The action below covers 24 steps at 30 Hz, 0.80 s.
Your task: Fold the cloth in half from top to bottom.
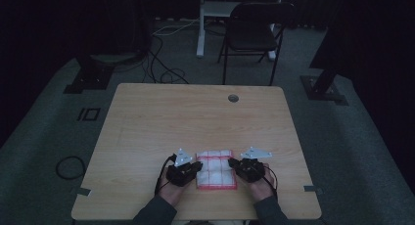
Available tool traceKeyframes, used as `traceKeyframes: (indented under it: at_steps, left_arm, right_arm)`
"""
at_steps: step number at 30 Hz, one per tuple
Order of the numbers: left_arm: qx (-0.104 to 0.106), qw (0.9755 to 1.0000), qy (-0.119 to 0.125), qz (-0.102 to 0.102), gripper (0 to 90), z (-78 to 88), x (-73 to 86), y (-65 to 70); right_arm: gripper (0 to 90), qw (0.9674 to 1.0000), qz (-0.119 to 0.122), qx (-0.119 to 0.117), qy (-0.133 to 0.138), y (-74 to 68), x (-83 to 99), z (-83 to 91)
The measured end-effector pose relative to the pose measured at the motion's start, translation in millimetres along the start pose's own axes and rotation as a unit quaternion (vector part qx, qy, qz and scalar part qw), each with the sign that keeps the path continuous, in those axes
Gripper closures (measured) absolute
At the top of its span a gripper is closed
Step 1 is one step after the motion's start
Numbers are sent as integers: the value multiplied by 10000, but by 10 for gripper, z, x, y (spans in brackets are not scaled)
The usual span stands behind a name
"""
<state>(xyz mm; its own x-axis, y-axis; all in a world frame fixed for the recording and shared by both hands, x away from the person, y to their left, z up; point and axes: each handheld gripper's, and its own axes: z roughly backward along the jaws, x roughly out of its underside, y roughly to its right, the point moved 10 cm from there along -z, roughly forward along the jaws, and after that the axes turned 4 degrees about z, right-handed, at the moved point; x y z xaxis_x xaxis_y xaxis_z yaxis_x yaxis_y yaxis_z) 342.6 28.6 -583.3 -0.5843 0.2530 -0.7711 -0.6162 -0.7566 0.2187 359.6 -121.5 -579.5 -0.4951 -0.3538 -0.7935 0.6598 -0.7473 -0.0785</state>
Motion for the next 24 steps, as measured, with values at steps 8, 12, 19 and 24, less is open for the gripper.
traceKeyframes:
  at_steps: [8,12,19,24]
  left_arm:
    - [0,10000,-20,26,728,43,111,-16]
    - [10,9999,120,-7,666,108,62,-38]
    - [-57,9991,411,49,637,163,-204,-157]
    - [-120,9991,396,62,626,90,-333,-258]
  right_arm:
    - [666,9999,-13,23,-125,-15,118,9]
    - [580,9999,-68,-35,-151,-29,164,36]
    - [525,9996,-81,-40,-265,-28,258,56]
    - [509,9992,37,-83,-382,-70,315,46]
